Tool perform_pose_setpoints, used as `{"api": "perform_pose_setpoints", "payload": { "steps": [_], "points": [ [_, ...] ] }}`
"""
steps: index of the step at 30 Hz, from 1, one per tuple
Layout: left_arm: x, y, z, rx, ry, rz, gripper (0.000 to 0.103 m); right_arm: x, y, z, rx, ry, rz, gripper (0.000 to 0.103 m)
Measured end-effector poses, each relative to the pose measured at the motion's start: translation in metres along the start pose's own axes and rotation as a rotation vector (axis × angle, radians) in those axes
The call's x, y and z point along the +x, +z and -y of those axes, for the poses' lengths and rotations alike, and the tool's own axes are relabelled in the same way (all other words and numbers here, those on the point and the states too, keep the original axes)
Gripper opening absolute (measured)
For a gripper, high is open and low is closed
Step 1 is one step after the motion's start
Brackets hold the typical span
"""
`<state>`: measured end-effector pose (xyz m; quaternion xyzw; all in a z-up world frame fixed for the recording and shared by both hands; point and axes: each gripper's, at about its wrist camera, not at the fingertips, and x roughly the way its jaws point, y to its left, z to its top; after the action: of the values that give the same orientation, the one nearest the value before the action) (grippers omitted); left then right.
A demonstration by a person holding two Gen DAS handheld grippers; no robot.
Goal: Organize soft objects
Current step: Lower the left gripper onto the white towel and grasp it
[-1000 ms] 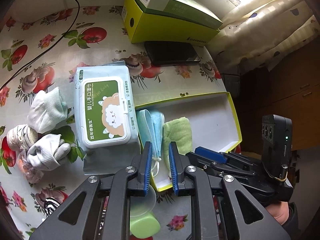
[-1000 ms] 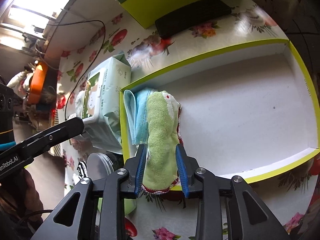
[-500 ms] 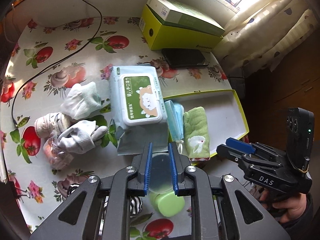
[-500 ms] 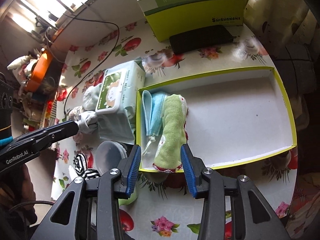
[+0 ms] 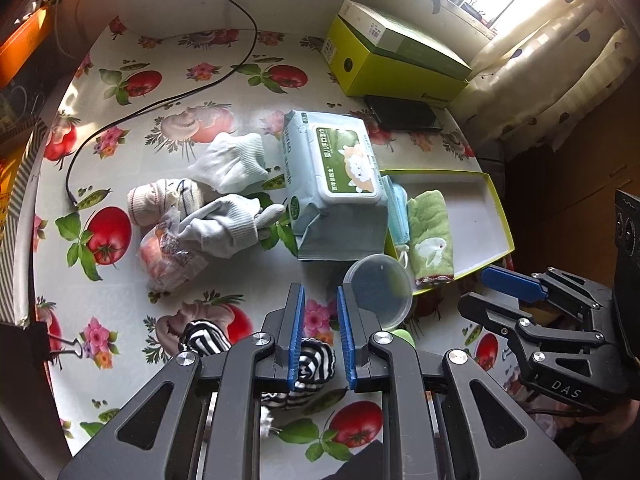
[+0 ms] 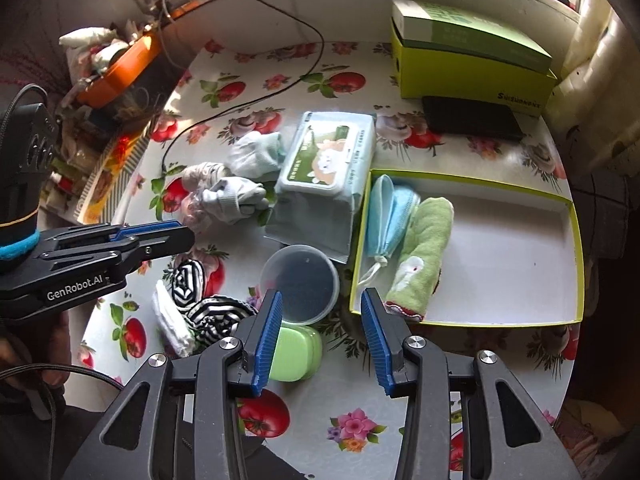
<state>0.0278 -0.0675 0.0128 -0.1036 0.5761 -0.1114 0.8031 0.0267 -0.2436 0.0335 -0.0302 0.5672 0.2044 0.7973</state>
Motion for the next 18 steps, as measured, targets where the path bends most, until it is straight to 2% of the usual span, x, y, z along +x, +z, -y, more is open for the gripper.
{"api": "perform_pose_setpoints", "payload": {
  "steps": [9, 18],
  "points": [
    [-0.009, -0.021, -0.026, -0.049, 0.019, 0.006, 0.018, 0.003, -0.001, -0.033, -0.073, 0.019, -0.015, 0.040],
    [-0.012, -0.034, -0.047, -0.090, 0.040, 0.004, 0.018, 0.008, -0.005, -0.046, -0.108, 0.036, -0.037, 0.040]
  ]
}}
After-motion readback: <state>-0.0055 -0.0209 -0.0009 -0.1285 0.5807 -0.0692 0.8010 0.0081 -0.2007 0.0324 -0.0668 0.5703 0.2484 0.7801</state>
